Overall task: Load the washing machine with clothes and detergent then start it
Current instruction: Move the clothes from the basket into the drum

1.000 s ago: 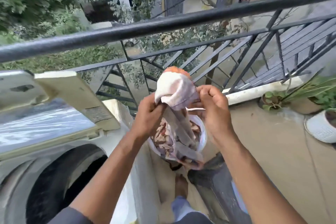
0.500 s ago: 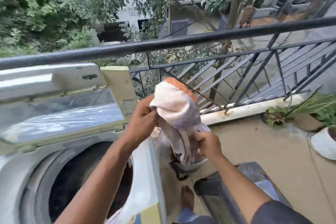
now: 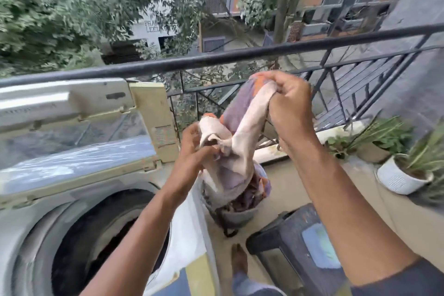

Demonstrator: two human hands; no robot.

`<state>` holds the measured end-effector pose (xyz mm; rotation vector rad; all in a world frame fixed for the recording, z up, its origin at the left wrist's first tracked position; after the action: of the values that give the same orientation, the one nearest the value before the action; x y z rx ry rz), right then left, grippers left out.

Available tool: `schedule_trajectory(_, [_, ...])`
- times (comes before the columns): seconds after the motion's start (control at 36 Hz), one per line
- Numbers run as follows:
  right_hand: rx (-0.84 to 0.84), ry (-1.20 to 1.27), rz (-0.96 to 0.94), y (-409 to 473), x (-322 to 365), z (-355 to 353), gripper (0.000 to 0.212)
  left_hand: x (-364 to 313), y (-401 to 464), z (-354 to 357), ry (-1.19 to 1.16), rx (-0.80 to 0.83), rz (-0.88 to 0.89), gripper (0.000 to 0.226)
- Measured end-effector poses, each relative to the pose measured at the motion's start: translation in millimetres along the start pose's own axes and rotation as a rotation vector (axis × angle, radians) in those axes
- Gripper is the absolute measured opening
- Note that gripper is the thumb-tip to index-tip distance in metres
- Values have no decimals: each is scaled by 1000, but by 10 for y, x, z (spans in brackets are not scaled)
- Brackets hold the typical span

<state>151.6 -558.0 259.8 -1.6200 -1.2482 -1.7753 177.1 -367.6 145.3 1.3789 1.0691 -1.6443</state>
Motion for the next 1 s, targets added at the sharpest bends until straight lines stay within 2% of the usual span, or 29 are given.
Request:
schedule_trajectory(0.06, [69,33,-16,-112,91,136,20,14,-6,152,31,138,60,81])
schedule_trajectory(0.11, [167,82,-4,-243,105,256,24,18,1,321,106,155,127,79])
schedule_trajectory(0.17, [250,95,2,-324,42,319,21,20,49,451,160,25,171,60])
schedule_trajectory(0.22, [314,72,1,-316,-45,292,16,16,124,484,114,-130,166,40])
schedule_trajectory(0.28, [365,60,4,-242,-159,166,27,-15,207,431,83,-226,150,33])
schedule_trajectory(0.33, [370,41,28,-153,-373,-25,47,-75,260,350,79,-253,148,37])
schedule_trajectory(0.39, [344,-73,84,-75,-701,-237,64,-183,291,288,48,-251,144,31])
schedule_trajectory(0.44, [373,-232,178,-14,-1127,-418,65,-329,294,292,13,-226,169,15])
schedule_trajectory(0.47, [429,-308,248,-4,-1335,-475,63,-421,291,315,-2,-206,192,12])
schedule_trajectory(0.56, [657,-525,425,-17,-1972,-520,67,-647,327,375,-17,-113,294,31])
schedule_trajectory(0.61, [839,-667,447,-39,-2364,-456,83,-742,389,372,-4,-125,336,18])
schedule_trajectory(0.67, [911,-722,410,-42,-2688,-371,95,-837,439,326,-28,-157,365,13])
schedule_trajectory(0.69, [910,-716,395,-37,-2850,-339,94,-881,458,307,-23,-169,373,18])
schedule_trajectory(0.78, [914,-802,319,21,-3289,-321,71,-912,505,204,43,-198,404,22])
schedule_trajectory(0.83, [959,-917,315,100,-3416,-351,64,-907,519,168,13,-302,370,45])
schedule_trajectory(0.86, [946,-897,355,153,-3411,-356,63,-891,529,165,18,-358,343,47])
schedule_trajectory(0.89, [898,-865,395,221,-3410,-357,59,-877,530,191,32,-380,335,37])
schedule_trajectory(0.94, [767,-857,431,377,-3353,-359,38,-830,548,239,69,-340,352,10])
schedule_trajectory(0.97, [720,-846,443,460,-3346,-368,28,-791,561,232,90,-379,333,25])
schedule_trajectory(1.0, [678,-829,446,538,-3310,-374,21,-716,589,185,104,-423,321,30])
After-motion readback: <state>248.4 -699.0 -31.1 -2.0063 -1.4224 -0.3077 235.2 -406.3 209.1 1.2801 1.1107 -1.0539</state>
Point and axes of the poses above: each hand's wrist, its own y-axis towards the middle knuckle, its own z-axis out of the palm, x = y × z, the point moved 2 cm from there along y, towards the middle knuckle, and after that the axes turned 2 degrees about -z, right-handed, at the moved point
